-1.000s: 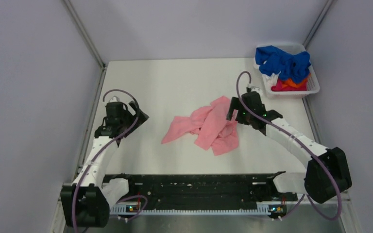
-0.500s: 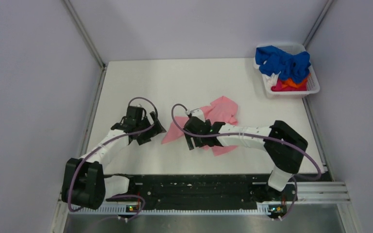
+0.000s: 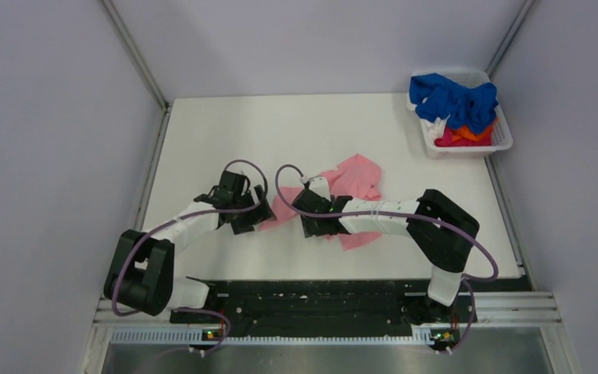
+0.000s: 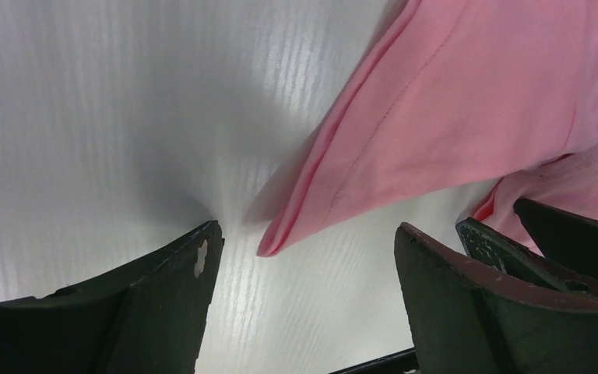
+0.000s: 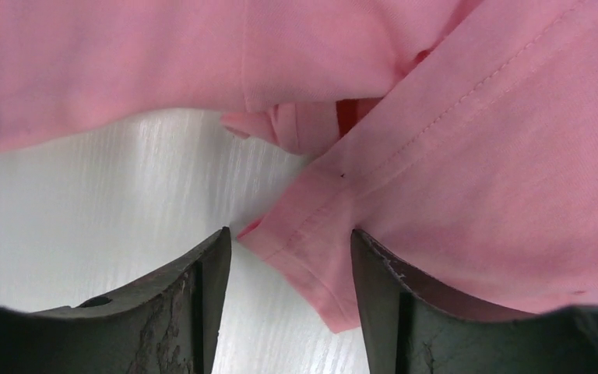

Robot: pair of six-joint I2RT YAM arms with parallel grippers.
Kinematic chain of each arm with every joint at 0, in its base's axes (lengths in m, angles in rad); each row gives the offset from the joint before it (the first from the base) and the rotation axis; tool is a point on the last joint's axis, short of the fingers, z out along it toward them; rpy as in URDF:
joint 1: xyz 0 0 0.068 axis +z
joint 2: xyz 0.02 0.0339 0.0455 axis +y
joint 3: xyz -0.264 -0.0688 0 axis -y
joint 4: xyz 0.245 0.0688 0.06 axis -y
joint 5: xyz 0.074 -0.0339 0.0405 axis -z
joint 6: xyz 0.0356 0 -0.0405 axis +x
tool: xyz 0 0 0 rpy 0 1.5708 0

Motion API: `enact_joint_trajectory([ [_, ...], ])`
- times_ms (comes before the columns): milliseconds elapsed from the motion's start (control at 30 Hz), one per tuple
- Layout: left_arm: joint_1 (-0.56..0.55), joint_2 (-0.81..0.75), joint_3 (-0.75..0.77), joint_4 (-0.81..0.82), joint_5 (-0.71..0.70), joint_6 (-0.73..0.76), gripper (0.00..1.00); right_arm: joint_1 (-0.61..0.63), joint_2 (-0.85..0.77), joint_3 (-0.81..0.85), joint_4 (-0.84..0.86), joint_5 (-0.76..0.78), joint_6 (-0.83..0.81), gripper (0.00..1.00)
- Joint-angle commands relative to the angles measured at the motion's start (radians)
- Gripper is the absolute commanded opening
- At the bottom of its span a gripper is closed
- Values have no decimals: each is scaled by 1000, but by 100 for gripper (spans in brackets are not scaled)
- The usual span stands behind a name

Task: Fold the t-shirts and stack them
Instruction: Flatten out the tshirt

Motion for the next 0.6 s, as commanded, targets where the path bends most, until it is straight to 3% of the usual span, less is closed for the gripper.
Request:
enact_joint_trajectory([
  [0, -28, 56, 21, 41, -1, 8, 85, 2, 22, -33, -7, 27, 71, 56],
  [200, -70, 123, 46, 63, -14, 5, 76, 1, 22, -46, -28, 57, 77, 39],
  [367, -98, 189, 73, 83, -16, -3, 61, 1, -18, -67, 6, 68, 71, 20],
  [500, -115, 229, 107, 87, -22, -1, 42, 2, -73, -71, 25, 83, 49, 3],
  [567, -120, 235, 116, 89, -29, 1, 31, 2, -117, -71, 31, 90, 31, 0],
])
